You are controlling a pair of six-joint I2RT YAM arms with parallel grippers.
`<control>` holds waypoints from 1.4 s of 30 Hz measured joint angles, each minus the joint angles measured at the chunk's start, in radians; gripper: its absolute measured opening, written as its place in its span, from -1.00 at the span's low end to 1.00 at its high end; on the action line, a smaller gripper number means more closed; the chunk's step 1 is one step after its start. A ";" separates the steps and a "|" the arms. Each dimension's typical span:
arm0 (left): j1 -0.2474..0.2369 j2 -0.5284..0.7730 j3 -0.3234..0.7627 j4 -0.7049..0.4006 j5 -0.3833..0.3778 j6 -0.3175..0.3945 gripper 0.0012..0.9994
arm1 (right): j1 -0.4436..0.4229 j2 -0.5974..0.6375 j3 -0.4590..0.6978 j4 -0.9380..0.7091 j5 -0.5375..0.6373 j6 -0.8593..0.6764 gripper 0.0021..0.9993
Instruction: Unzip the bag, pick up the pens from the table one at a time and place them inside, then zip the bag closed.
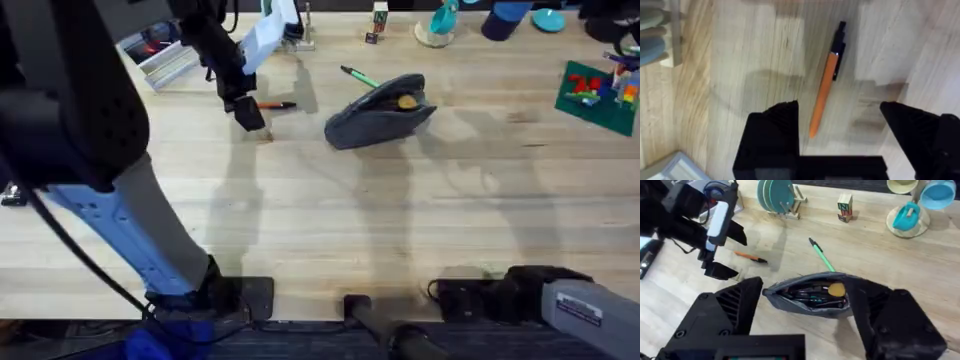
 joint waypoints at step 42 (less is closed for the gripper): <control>-0.001 0.054 0.011 0.043 -0.011 0.017 -0.92 | 0.000 0.000 0.000 -0.030 0.000 0.000 0.99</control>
